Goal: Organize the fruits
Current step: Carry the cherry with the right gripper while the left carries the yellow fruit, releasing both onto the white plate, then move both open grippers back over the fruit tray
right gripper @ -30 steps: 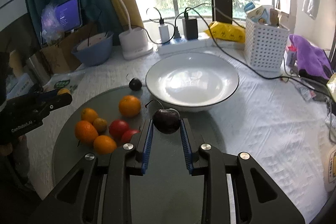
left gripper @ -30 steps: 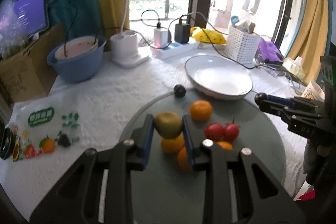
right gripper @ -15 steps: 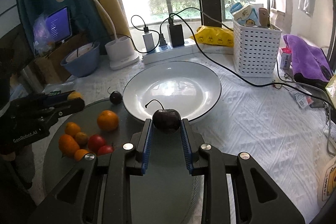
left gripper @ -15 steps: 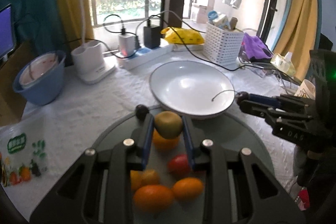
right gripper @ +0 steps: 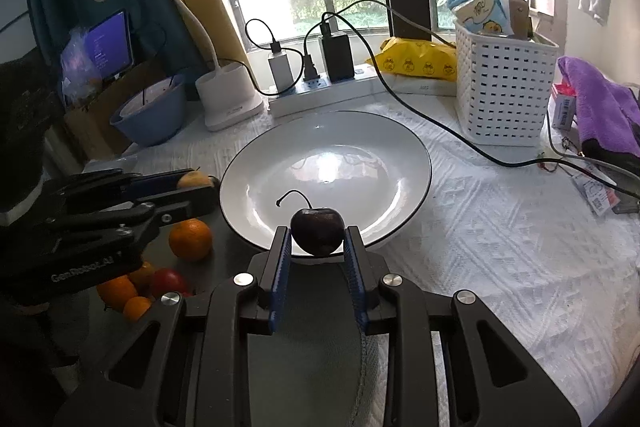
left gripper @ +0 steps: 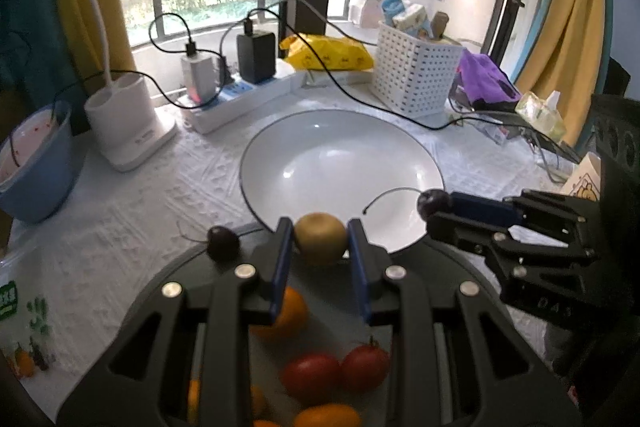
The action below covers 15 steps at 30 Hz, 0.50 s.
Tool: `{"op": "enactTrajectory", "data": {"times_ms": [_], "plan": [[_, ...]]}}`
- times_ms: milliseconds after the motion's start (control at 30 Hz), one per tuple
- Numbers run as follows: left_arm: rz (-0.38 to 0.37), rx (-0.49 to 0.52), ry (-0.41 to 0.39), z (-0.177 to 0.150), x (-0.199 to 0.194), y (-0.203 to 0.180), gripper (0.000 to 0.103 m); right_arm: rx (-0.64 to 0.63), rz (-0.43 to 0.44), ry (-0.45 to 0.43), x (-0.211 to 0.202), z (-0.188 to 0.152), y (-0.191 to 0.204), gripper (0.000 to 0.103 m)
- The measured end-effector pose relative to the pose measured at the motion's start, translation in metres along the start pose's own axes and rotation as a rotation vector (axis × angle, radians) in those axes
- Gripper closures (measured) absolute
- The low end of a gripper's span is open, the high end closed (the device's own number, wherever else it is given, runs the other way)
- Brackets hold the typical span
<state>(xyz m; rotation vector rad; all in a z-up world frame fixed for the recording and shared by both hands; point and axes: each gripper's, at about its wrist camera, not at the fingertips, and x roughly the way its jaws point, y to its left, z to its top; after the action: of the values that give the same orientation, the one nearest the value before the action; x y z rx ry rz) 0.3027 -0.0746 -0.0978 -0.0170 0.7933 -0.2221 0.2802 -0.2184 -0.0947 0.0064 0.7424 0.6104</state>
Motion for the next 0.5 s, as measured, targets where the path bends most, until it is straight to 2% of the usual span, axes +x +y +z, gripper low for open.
{"op": "enactTrajectory", "data": {"times_ms": [133,233,500], "plan": [[-0.010,0.014,0.002,0.004,0.004,-0.005,0.074,0.009,-0.012,-0.004,-0.001,0.001,-0.003,0.073],[-0.016,0.017,0.009,0.006,0.009,-0.007,0.074,0.018,-0.025,-0.010,-0.001,0.002,-0.005,0.066],[-0.025,0.013,0.012,0.009,0.009,-0.006,0.070,0.026,-0.042,-0.006,-0.003,0.001,-0.005,0.066]]}}
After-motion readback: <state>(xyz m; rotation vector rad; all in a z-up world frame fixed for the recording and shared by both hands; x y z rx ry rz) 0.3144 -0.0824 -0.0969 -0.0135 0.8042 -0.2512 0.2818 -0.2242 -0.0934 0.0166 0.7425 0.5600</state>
